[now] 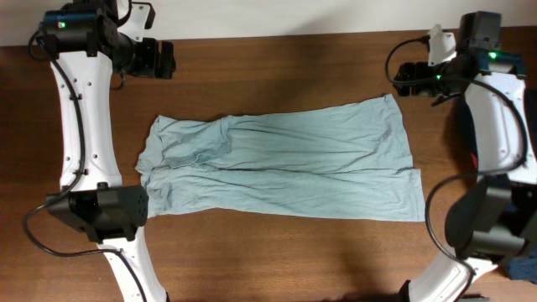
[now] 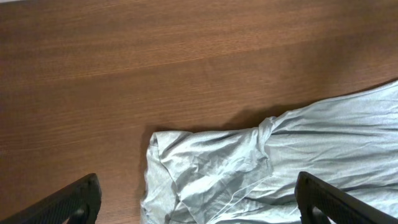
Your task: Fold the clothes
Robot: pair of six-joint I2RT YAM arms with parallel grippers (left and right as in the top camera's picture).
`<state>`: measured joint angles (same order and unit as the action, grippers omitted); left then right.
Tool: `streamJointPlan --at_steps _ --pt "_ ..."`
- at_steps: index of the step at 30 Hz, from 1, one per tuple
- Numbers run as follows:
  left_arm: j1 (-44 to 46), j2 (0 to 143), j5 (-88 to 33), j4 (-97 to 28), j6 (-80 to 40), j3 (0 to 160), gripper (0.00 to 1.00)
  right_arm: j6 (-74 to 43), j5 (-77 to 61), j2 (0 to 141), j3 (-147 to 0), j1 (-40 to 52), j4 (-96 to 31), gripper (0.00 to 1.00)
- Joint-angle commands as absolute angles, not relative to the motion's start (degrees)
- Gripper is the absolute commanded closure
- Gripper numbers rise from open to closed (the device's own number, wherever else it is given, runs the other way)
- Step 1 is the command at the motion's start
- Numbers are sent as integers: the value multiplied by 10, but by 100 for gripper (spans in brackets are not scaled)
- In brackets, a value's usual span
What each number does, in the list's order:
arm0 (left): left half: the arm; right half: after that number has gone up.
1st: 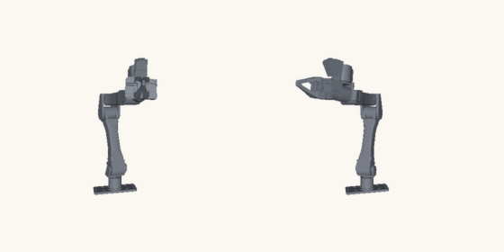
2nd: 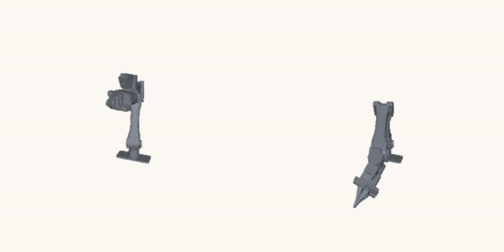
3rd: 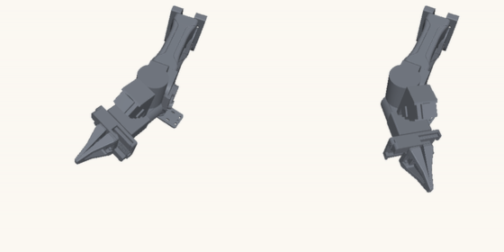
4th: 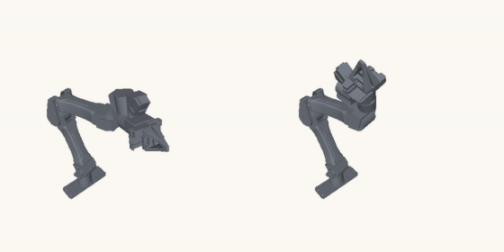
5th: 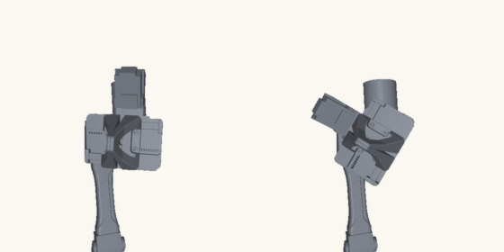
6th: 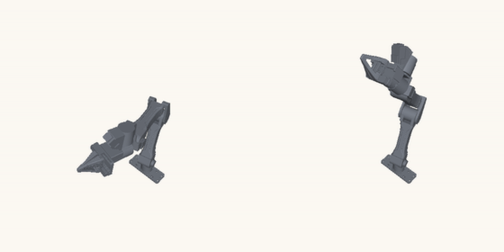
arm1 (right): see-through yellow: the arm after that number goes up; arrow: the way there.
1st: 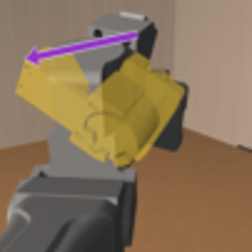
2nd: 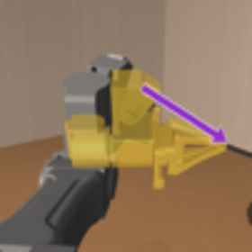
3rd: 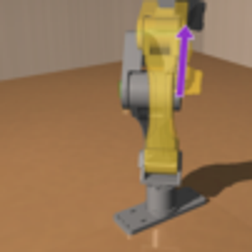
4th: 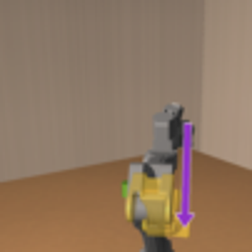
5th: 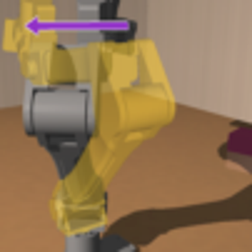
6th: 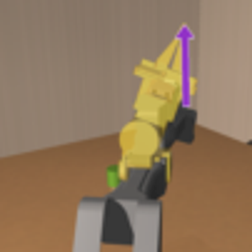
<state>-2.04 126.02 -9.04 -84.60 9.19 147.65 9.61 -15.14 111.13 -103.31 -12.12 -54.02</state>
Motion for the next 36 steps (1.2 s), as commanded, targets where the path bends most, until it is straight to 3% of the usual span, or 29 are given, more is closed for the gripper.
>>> streamJointPlan --at_steps 1,8,30,33,36 --pt "-21 1260 -92 -849 93 1480 1 133 -167 1153 -1042 -121 -519 12" --pt "-22 1263 -10 -865 82 1480 1 133 -179 1232 -1042 -121 -472 11" --pt "-17 1397 -39 -884 56 1480 4 177 -218 1308 -1041 -129 -364 16" --pt "-18 1397 -38 -884 56 1480 4 125 -218 1308 -1041 -129 -364 15" --pt "-17 1397 -38 -883 56 1480 4 -1 -219 1308 -1042 -129 -367 14"
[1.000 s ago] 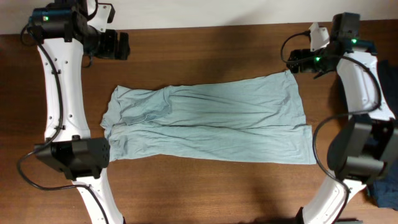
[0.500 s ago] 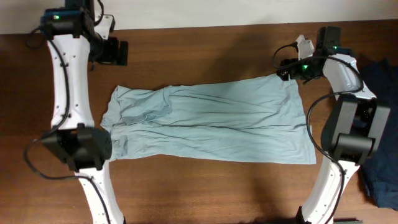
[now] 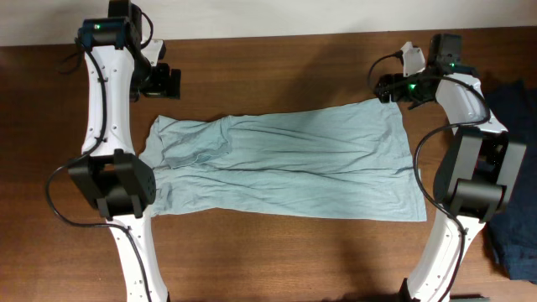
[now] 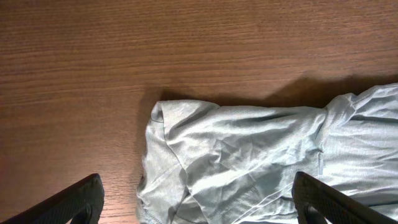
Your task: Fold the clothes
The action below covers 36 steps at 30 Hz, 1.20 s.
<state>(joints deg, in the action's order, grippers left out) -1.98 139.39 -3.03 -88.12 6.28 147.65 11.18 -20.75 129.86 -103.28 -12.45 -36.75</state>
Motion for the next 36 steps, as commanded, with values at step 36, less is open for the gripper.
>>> streamJointPlan --at_steps 36 --pt "-16 1397 -38 -899 56 1480 4 133 -300 1352 -1053 -169 -379 21"
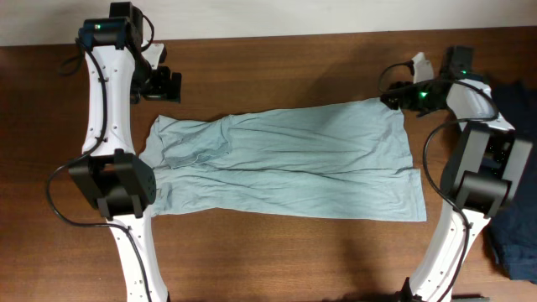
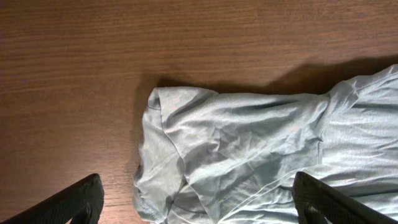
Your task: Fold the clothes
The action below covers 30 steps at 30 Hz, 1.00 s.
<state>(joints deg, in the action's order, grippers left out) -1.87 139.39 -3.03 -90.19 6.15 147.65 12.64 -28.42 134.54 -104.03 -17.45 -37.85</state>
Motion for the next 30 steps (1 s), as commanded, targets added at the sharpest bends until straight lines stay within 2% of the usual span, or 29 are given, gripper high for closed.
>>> streamJointPlan --at_steps 1,4,7,13,24,30 --pt "-15 1397 -38 -898 56 1480 4 133 -298 1352 -1053 -168 -378 21" --pt "-15 1397 -38 -897 56 1480 4 133 -293 1352 -1053 -165 -373 21" --pt "-15 1397 -38 -897 56 1480 3 133 -294 1355 -1047 -164 -377 26" --pt "-15 1397 -38 -897 56 1480 4 146 -294 1355 -1039 -164 -388 49" --pt "-15 1397 -38 -897 56 1480 3 146 -294 1355 -1038 -165 -414 74" --pt "-15 1397 -38 -896 57 1480 4 146 -294 1332 -1040 -166 -427 84"
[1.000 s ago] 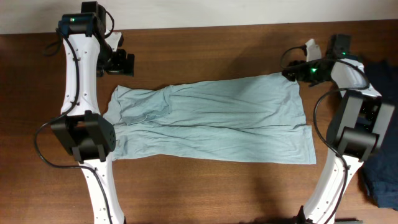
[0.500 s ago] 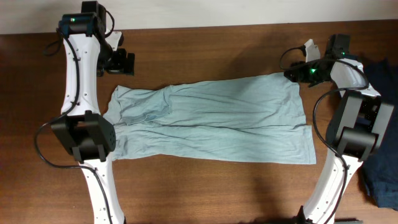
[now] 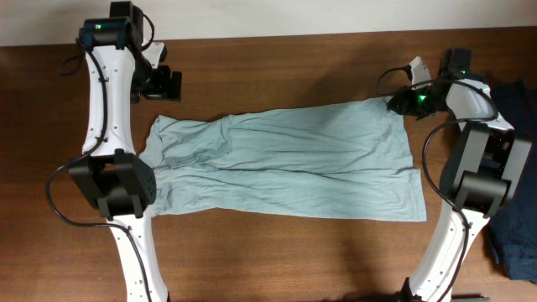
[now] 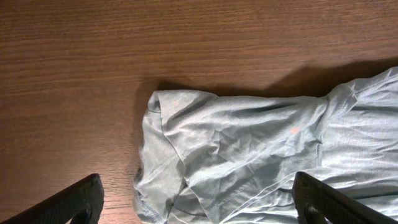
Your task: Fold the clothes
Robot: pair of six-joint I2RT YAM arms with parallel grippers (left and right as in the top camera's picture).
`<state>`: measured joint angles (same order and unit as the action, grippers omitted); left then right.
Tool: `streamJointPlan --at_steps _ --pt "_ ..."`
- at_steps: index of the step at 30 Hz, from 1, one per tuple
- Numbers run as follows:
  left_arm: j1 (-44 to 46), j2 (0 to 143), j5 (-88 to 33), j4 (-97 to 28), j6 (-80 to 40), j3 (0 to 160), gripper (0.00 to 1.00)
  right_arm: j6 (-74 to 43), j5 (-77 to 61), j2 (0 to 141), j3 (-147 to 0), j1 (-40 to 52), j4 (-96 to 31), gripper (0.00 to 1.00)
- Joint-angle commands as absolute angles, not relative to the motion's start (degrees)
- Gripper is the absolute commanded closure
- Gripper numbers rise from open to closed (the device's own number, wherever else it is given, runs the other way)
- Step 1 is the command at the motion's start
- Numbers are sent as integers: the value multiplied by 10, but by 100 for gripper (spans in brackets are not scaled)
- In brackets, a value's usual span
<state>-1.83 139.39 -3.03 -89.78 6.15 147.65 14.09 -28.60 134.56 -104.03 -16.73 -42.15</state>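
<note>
Light blue-grey trousers lie flat on the brown table, waistband to the left and leg hems to the right. My left gripper hovers just beyond the waistband's far corner. In the left wrist view it is open, its dark fingers spread wide over the rumpled waist corner and holding nothing. My right gripper sits at the far corner of the upper leg hem. Whether its jaws are open or shut on the cloth does not show from above.
Dark blue garments lie at the table's right edge, one behind the right arm and one at the near right corner. The table's far edge runs close behind both grippers.
My right gripper has shifted slightly toward the hem's far corner. My left gripper and the trousers look almost unchanged.
At first both grippers stood near the table's far corners, away from the trousers. Then the left was over the waistband's far corner, open, and the right was beside the far hem corner. Both have stayed near those corners since, and the trousers still lie flat.
</note>
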Motion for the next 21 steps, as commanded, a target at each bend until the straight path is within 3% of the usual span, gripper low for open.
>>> streamJointPlan --at_steps 1,4,21 --pt "-15 1397 -38 -896 57 1480 4 146 -294 1326 -1040 -166 -429 86" --pt "-15 1397 -36 -896 57 1480 4 140 -294 1295 -1040 -166 -435 96" --pt "-15 1397 -36 -905 56 1480 4 126 -296 1231 -1039 -166 -518 96"
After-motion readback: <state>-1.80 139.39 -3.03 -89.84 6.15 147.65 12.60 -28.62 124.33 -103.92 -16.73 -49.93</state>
